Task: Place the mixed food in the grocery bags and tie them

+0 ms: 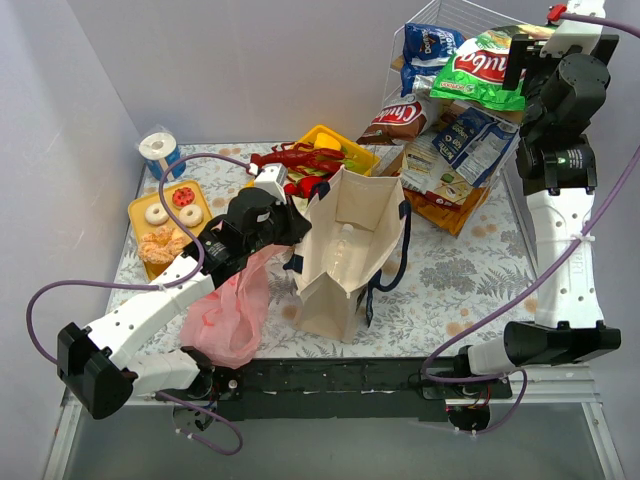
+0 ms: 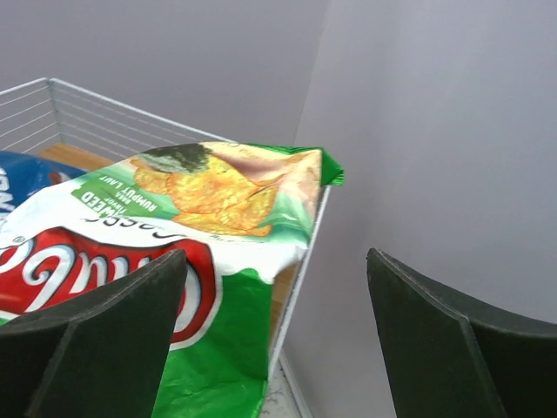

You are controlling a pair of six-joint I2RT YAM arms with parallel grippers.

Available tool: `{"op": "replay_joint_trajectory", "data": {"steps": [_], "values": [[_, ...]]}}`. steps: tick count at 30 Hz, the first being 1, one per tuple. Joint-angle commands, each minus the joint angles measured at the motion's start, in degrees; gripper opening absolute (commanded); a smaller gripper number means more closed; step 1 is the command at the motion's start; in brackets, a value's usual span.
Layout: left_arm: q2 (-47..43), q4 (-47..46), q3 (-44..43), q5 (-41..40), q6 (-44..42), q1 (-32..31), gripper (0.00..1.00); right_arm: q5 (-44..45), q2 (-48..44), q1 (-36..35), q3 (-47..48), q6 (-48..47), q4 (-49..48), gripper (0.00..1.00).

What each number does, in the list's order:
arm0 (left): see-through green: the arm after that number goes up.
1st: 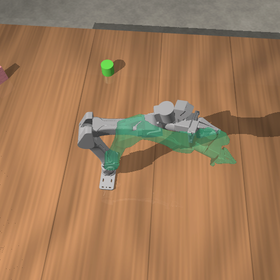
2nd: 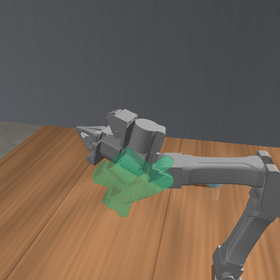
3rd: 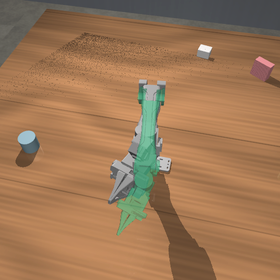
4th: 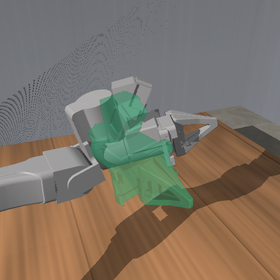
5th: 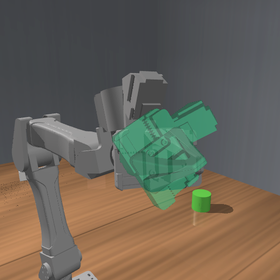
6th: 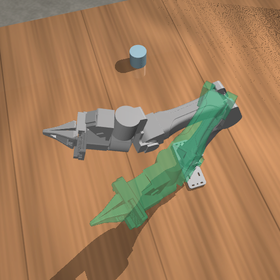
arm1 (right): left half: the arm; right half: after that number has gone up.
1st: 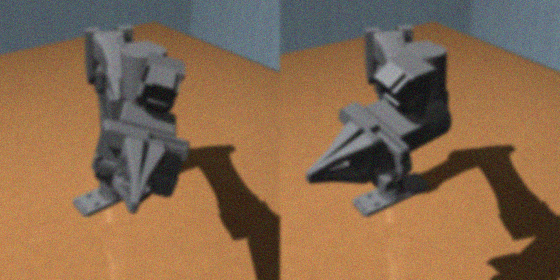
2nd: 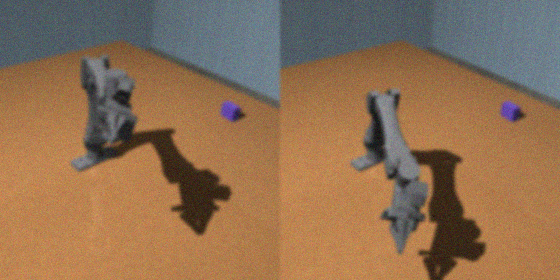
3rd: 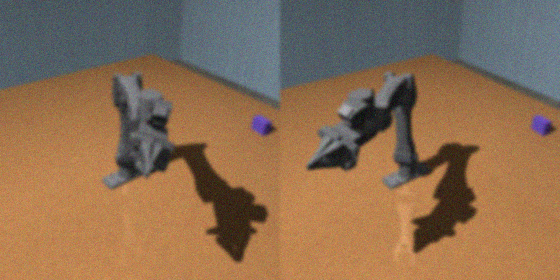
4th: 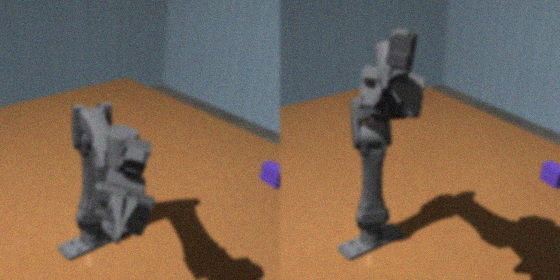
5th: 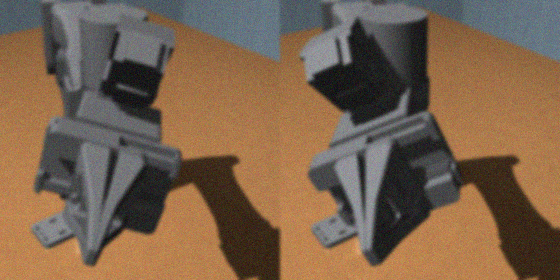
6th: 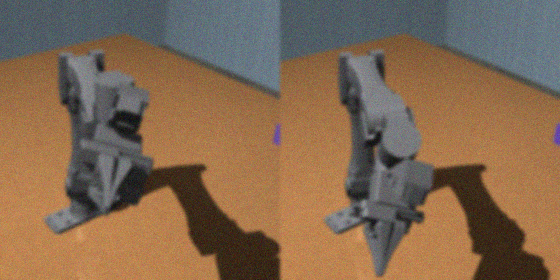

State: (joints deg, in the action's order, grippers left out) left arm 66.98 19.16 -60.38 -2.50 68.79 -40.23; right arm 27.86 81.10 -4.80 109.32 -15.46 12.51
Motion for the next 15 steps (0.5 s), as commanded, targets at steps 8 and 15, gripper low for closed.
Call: {"op": "replay_joint_trajectory", "data": {"steps": [8,15], "values": [[0.1,-1.4,-2.4,-0.2,-0.4,0.1,0.00,-18.5,3.9,6.6,3.4,7.7,0.2,0.43],[-0.4,-1.4,-1.8,-0.6,-0.3,0.1,0.00,-19.2,4.6,7.1,10.0,8.0,-1.8,0.01]]}}
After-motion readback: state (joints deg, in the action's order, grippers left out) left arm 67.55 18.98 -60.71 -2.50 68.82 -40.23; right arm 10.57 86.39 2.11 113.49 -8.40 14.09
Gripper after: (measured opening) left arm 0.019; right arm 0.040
